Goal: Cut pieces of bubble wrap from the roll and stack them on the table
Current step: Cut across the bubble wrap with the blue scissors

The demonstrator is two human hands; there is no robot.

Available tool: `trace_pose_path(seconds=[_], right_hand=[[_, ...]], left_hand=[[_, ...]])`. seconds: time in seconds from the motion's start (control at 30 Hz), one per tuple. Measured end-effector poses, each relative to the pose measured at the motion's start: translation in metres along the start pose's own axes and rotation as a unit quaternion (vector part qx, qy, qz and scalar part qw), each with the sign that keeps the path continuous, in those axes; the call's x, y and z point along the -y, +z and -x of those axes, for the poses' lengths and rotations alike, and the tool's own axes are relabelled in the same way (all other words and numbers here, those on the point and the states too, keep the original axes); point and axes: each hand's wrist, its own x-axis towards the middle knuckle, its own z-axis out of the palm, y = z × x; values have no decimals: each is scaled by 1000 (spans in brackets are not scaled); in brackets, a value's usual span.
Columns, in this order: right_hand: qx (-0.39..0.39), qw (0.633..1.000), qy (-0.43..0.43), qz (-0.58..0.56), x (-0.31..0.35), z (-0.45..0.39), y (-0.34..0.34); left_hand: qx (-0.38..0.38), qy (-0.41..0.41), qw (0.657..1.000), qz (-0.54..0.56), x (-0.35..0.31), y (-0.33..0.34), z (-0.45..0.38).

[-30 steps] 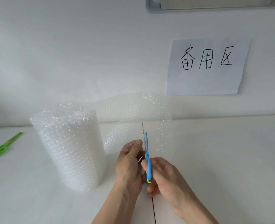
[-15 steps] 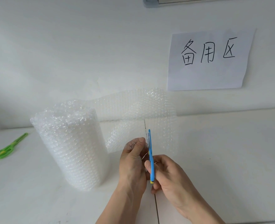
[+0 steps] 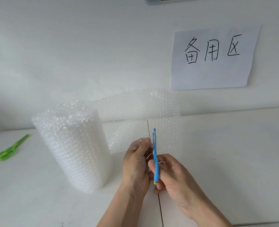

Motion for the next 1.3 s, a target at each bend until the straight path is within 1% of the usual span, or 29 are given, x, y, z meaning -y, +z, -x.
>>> trace_pose_path(seconds=[0.27, 0.4, 0.57, 0.73, 0.93, 1.13, 1.3], right_hand=[[4, 1000, -7, 3, -2, -1, -3], [11, 1000, 11, -23, 1, -2, -4], [17, 999, 8, -36, 2, -2, -4], [17, 999, 1, -31, 0, 0, -4], [30, 999, 12, -34, 1, -1, -4], [45, 998, 20, -24, 5, 0, -4], [36, 999, 11, -23, 3, 1, -3]], left_hand=[[1, 4, 1000, 0, 2, 0, 1], [8, 2, 1000, -12, 1, -1, 2], [9, 10, 1000, -24, 1, -2, 2], [-1, 25, 999, -20, 2, -2, -2], [11, 19, 999, -26, 2, -1, 0], [4, 21, 1000, -22, 1, -3, -1], [-2, 34, 999, -21, 2, -2, -2]])
